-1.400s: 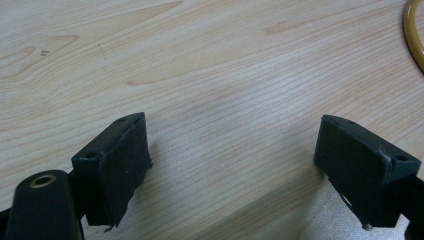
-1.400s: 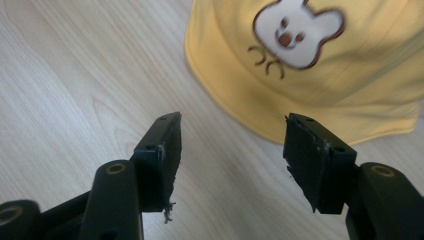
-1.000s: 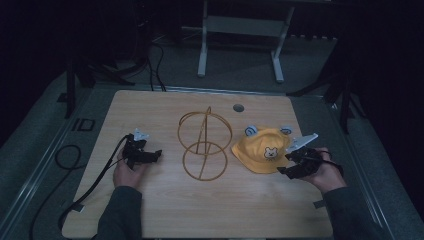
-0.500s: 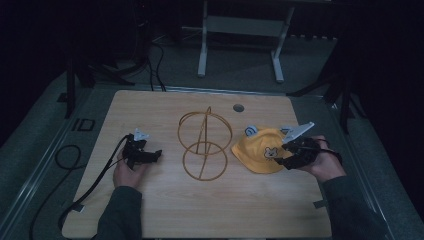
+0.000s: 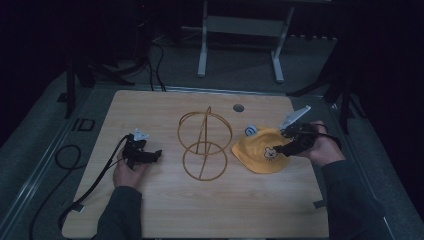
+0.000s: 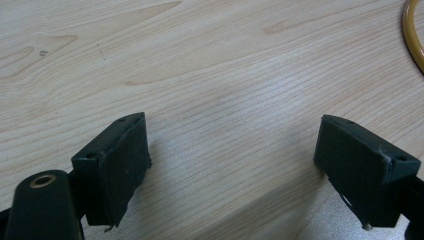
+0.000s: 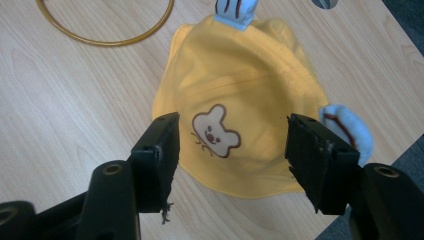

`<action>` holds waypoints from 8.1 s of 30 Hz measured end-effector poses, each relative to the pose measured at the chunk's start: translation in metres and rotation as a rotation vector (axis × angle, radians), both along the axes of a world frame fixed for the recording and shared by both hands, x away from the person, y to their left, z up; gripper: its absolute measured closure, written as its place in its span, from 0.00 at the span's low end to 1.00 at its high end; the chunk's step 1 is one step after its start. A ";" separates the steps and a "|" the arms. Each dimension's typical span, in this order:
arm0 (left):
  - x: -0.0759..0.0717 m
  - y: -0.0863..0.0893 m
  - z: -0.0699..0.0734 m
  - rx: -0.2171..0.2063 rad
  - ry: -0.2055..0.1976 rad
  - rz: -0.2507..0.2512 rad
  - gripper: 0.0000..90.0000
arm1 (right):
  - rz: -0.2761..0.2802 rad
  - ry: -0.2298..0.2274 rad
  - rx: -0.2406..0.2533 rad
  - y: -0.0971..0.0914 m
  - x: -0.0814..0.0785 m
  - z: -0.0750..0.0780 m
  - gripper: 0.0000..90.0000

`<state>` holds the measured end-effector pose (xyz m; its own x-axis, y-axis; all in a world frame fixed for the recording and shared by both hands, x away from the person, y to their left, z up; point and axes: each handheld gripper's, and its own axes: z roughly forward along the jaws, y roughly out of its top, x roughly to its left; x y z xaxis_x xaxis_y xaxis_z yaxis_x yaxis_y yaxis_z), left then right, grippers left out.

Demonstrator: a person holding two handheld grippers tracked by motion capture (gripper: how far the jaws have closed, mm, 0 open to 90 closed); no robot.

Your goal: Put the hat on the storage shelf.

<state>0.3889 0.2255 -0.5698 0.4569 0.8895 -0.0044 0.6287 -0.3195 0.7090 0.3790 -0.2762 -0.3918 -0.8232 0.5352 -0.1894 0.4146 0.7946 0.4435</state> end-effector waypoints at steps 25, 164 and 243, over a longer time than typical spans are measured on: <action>0.000 0.000 0.000 0.001 -0.002 -0.002 0.16 | -0.055 0.110 -0.103 0.025 0.064 -0.006 0.36; 0.000 0.000 0.000 0.003 0.000 -0.004 0.16 | 0.177 -0.060 0.124 -0.001 0.006 0.119 0.84; 0.001 0.000 0.000 0.002 -0.001 -0.004 0.16 | 0.335 -0.145 0.179 0.091 0.005 0.166 0.85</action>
